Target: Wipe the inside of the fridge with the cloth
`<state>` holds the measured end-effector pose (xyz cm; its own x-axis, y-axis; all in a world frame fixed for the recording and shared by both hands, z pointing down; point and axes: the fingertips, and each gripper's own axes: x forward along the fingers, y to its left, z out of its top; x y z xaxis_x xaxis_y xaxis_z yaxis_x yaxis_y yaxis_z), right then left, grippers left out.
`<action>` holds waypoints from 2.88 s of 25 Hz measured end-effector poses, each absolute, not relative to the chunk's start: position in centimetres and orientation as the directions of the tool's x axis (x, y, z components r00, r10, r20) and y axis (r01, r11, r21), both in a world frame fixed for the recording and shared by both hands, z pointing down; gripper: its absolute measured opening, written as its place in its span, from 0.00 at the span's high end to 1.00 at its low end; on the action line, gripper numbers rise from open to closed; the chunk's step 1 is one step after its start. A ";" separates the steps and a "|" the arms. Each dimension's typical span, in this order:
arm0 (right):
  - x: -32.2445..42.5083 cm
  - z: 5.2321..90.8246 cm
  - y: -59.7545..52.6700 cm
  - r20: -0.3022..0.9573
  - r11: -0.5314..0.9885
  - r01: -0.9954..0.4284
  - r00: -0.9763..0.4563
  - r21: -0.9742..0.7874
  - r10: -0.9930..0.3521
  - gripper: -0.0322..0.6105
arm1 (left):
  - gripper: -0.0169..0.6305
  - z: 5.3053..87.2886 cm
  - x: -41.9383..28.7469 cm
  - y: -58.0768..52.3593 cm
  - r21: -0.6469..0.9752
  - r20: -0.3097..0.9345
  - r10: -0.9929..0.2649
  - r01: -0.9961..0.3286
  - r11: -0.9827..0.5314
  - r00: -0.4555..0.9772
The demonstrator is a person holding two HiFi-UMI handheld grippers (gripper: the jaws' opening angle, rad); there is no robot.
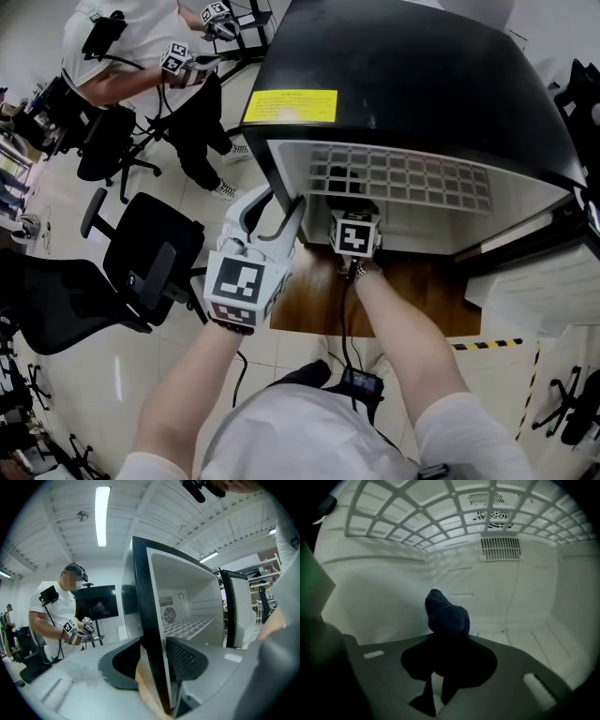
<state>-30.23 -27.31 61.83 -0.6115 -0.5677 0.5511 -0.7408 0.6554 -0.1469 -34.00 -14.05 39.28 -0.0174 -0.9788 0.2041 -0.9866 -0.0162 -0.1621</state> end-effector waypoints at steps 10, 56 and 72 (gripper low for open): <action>-22.9 62.1 -31.5 0.569 0.563 -0.823 -0.496 -0.069 -0.655 0.83 | 0.72 39.5 -33.9 -14.1 -0.152 0.200 -0.980 -0.988 -0.015 -0.015; -30.0 60.7 -18.0 0.508 0.743 -0.658 -0.684 -0.121 -0.523 0.83 | 0.72 39.6 -34.0 -14.2 -0.147 0.199 -0.980 -0.989 -0.007 -0.023; -20.0 62.8 -23.8 0.542 0.620 -0.784 -0.534 -0.031 -0.648 0.83 | 0.72 39.5 -34.1 -14.2 -0.145 0.192 -0.981 -0.989 -0.005 -0.024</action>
